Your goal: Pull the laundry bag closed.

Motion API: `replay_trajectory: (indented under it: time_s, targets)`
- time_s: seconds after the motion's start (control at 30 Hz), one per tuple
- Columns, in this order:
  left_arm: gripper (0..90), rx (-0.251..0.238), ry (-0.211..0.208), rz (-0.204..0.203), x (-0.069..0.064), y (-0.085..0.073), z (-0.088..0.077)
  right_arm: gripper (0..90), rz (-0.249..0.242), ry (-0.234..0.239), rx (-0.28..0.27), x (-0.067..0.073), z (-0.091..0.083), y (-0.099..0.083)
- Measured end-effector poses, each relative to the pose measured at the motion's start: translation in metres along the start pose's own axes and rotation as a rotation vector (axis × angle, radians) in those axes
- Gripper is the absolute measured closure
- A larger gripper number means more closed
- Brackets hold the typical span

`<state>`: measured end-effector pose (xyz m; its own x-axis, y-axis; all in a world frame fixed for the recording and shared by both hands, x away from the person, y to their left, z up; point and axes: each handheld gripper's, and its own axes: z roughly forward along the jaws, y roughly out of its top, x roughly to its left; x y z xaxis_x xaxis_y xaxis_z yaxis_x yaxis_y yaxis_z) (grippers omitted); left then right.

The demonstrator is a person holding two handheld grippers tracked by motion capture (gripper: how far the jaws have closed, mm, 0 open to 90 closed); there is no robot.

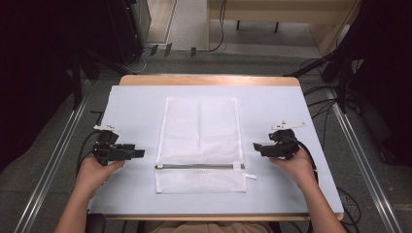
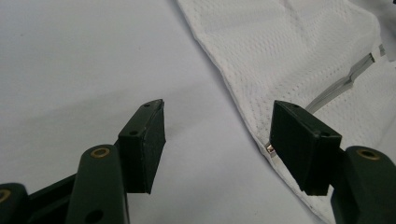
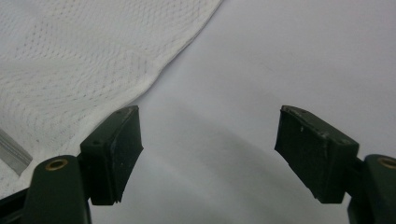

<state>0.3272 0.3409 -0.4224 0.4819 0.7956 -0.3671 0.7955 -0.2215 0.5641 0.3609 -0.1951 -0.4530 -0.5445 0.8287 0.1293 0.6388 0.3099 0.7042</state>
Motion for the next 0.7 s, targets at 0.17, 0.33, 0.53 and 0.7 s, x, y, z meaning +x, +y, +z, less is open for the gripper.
replay_trajectory:
  time_s: [0.17,0.33,0.53,0.7]
  targets:
    - [37.2,0.001,-0.009,-0.01,0.0,0.0,-0.001,25.9,0.01,0.005,0.024,0.002,0.0,0.001]
    - [37.2,-0.003,-0.013,-0.016,-0.001,-0.001,-0.001,26.9,-0.003,0.015,0.017,0.008,-0.001,0.003]
    - [37.2,-0.01,-0.016,-0.011,-0.002,0.0,-0.003,28.6,-0.031,0.037,0.021,0.019,-0.001,0.005]
    - [37.3,-0.007,-0.013,0.002,-0.004,-0.001,-0.002,30.1,-0.059,0.053,0.03,0.028,0.0,0.006]
